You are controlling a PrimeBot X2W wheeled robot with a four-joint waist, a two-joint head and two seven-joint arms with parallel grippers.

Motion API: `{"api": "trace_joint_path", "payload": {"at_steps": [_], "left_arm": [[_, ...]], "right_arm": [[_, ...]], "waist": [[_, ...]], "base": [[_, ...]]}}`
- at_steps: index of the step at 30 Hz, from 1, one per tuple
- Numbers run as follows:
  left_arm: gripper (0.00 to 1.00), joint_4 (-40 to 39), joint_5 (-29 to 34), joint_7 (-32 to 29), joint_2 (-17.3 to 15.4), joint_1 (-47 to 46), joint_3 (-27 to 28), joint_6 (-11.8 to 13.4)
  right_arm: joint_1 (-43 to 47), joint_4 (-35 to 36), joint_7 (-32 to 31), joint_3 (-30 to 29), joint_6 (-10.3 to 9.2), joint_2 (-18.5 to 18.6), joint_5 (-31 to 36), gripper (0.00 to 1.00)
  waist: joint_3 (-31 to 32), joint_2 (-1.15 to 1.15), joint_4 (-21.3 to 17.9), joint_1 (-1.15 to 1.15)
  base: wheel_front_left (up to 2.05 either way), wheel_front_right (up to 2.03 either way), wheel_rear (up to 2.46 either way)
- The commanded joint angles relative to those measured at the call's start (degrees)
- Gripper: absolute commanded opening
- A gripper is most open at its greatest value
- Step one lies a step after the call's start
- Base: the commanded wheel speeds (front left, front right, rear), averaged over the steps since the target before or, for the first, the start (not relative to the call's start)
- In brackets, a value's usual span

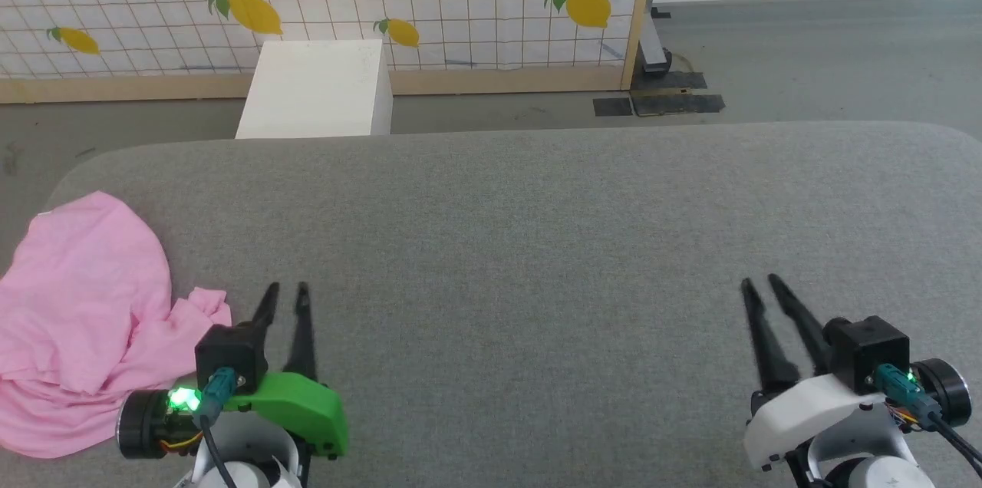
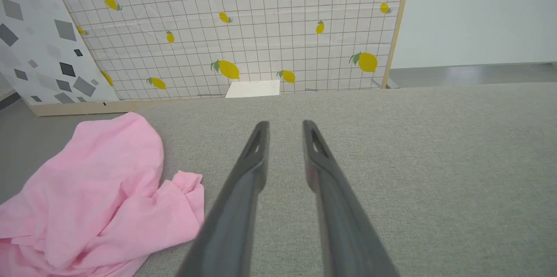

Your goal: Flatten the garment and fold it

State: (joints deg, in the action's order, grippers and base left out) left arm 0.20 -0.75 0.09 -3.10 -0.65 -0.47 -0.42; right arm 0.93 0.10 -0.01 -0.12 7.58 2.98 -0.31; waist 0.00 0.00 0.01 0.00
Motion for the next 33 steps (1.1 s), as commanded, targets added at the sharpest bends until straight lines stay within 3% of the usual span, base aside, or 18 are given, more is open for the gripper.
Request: {"api": "trace_joint_path", "payload": {"at_steps": [1,14,33], "left_arm": [[1.00,0.15,-0.21,0.36,0.02,-0.15,-0.23,0.21],[1.00,0.74,-1.51,1.93,-0.34,-0.15,-0.87,1.45],[1.00,-0.02,-3.43,3.87,-1.73,1.53,-1.60,3.72]], "right_arm": [[-0.07,-0.08,0.29,-0.04,0.00,0.00,-0.38,1.00],[0.11,-0.35,1.22,0.06,-0.01,-0.01,-1.36,1.00],[0.18,-1.04,2.71,1.83,-0.03,-0.03,-2.84,1.00]], "waist": [[0.00,0.00,0.06,0.00],[0.17,0.00,2.47,0.00],[0.77,0.00,10.19,0.00]], "base": [[0.00,0.00,0.00],[0.00,0.00,0.00],[0.00,0.00,0.00]]}}
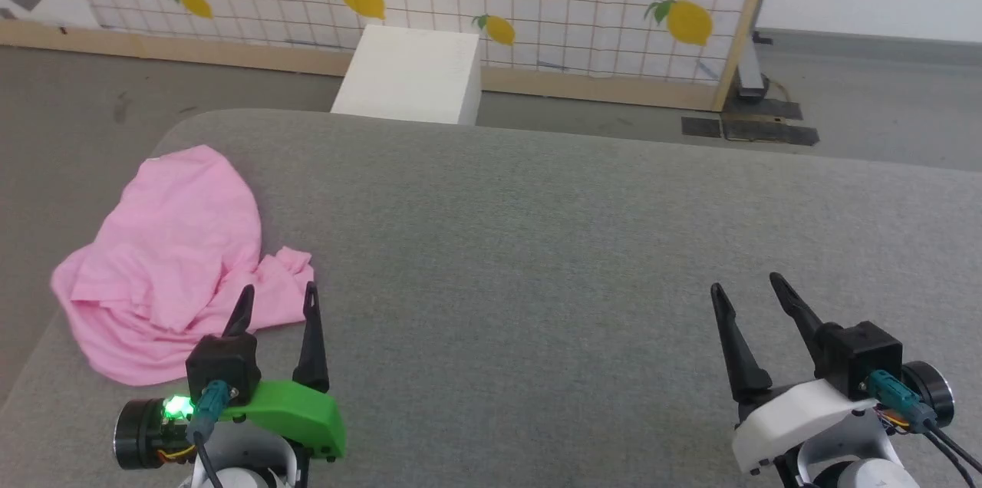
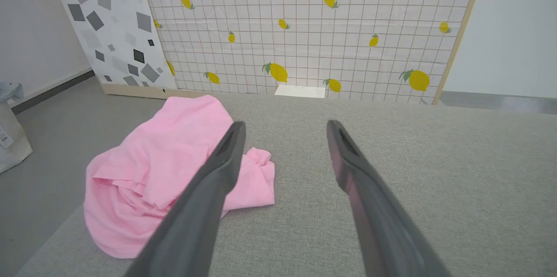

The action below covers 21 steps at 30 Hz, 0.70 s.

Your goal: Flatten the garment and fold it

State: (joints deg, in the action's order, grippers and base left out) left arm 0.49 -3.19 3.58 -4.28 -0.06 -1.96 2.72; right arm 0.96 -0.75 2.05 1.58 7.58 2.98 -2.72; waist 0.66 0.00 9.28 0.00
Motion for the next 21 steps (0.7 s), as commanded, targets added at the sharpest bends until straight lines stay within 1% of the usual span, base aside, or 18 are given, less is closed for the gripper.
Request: {"api": "trace_joint_path", "payload": {"at_steps": [1,21], "left_arm": [[1.00,-0.38,-1.09,0.44,-0.62,1.02,-0.17,0.72],[1.00,-0.63,-3.45,2.05,-2.14,2.00,-0.96,3.00]], "right_arm": [[0.14,-0.24,0.69,0.24,-0.03,-0.03,-0.56,1.00],[-0.04,-1.29,2.29,2.34,-0.04,-0.05,-2.39,1.00]], "waist": [[0.14,0.00,1.33,0.00],[0.59,0.00,7.56,0.00]], "base": [[0.00,0.00,0.00],[0.00,0.00,0.00]]}}
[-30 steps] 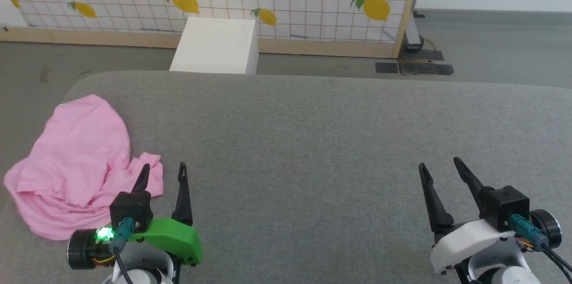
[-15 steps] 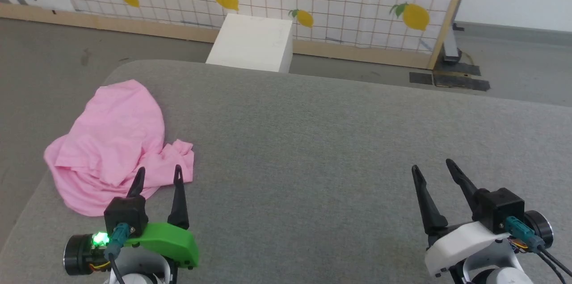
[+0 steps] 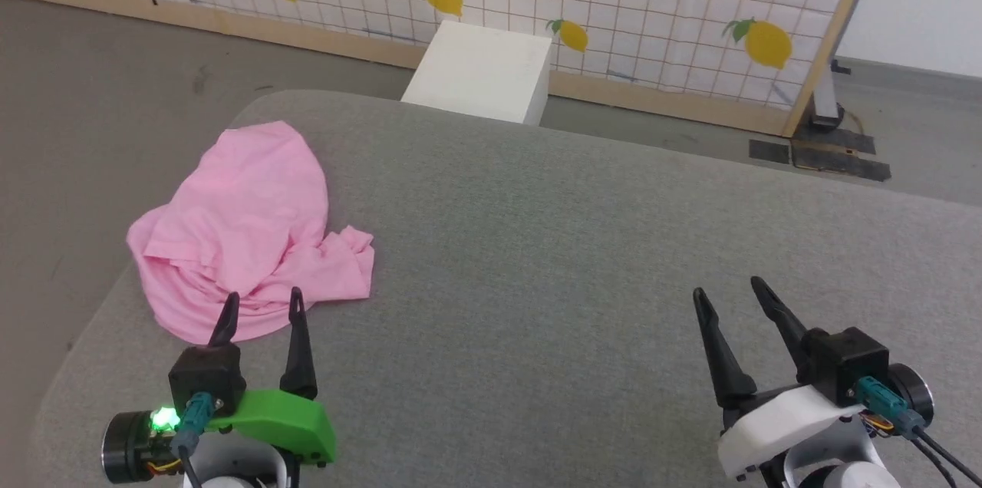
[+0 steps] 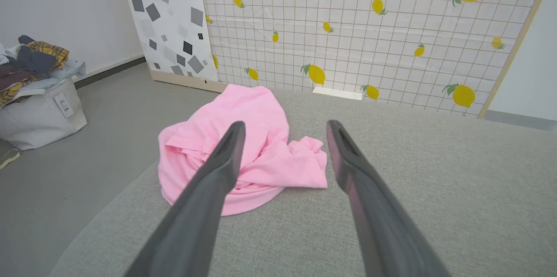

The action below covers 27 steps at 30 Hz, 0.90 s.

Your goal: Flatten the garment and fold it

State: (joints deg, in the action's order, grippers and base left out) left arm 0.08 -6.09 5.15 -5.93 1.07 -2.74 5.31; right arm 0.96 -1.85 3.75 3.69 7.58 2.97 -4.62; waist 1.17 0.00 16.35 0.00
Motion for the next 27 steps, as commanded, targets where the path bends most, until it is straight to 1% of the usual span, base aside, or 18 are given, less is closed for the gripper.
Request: {"api": "trace_joint_path", "payload": {"at_steps": [1,12,27], "left_arm": [[1.00,-0.22,-0.67,0.56,-0.56,0.92,-0.20,0.52],[1.00,-0.70,-2.04,1.05,-1.26,1.96,-0.65,2.28],[1.00,0.10,-4.47,2.83,-2.49,2.41,-1.10,3.84]], "right_arm": [[-0.06,-0.25,0.65,0.35,-0.04,-0.04,-0.57,1.00],[-0.18,-0.96,1.56,1.70,-0.05,-0.05,-1.58,1.00],[0.12,-1.39,2.57,2.68,-0.06,-0.06,-2.78,1.00]], "waist": [[0.10,0.00,0.73,0.00],[0.47,0.00,3.17,0.00],[0.78,0.00,6.87,0.00]], "base": [[0.00,0.00,0.00],[0.00,0.00,0.00],[0.00,0.00,0.00]]}}
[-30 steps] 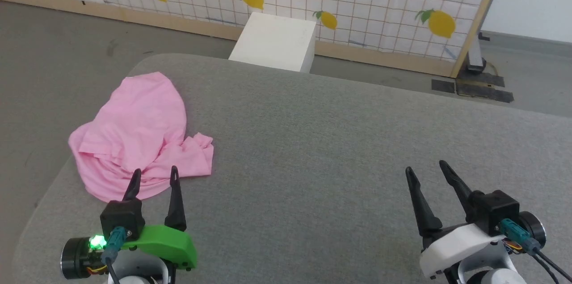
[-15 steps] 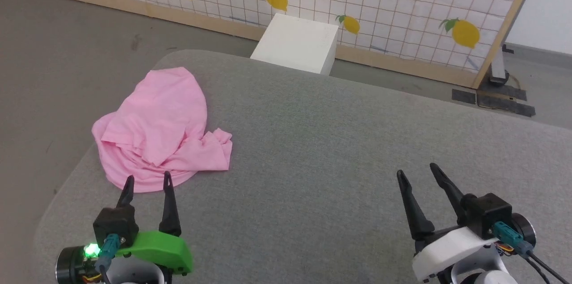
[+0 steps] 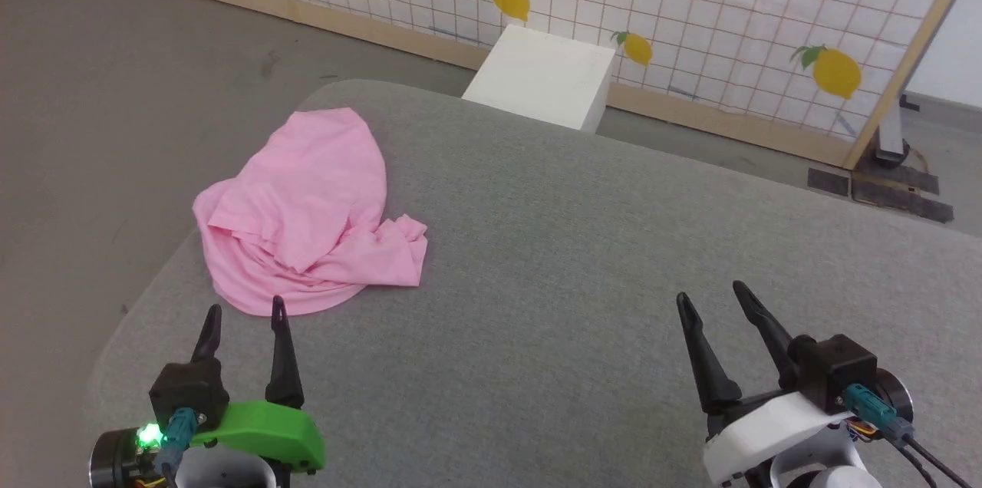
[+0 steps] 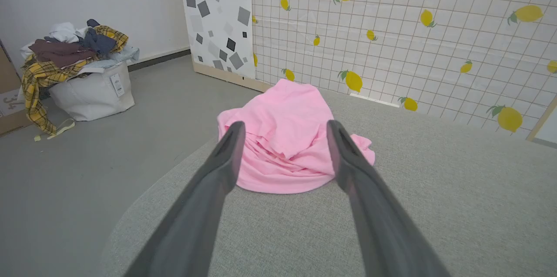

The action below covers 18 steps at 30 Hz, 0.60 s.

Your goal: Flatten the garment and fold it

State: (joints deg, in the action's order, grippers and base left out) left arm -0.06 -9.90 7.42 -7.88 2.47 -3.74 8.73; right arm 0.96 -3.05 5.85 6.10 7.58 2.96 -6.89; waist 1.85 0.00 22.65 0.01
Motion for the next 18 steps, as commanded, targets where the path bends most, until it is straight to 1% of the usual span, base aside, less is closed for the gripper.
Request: {"api": "trace_joint_path", "payload": {"at_steps": [1,18], "left_arm": [[1.00,0.31,-0.78,0.65,-0.60,1.03,-0.15,0.53],[1.00,-0.07,-3.01,2.24,-1.88,1.97,-1.28,2.94]], "right_arm": [[0.14,-0.22,0.54,0.33,-0.06,-0.05,-0.58,1.00],[0.09,-0.54,1.62,1.90,-0.07,-0.06,-1.85,1.00]], "waist": [[0.14,0.00,0.85,-0.01],[0.22,0.00,6.20,-0.01]], "base": [[0.00,0.00,0.00],[0.00,0.00,0.00]]}}
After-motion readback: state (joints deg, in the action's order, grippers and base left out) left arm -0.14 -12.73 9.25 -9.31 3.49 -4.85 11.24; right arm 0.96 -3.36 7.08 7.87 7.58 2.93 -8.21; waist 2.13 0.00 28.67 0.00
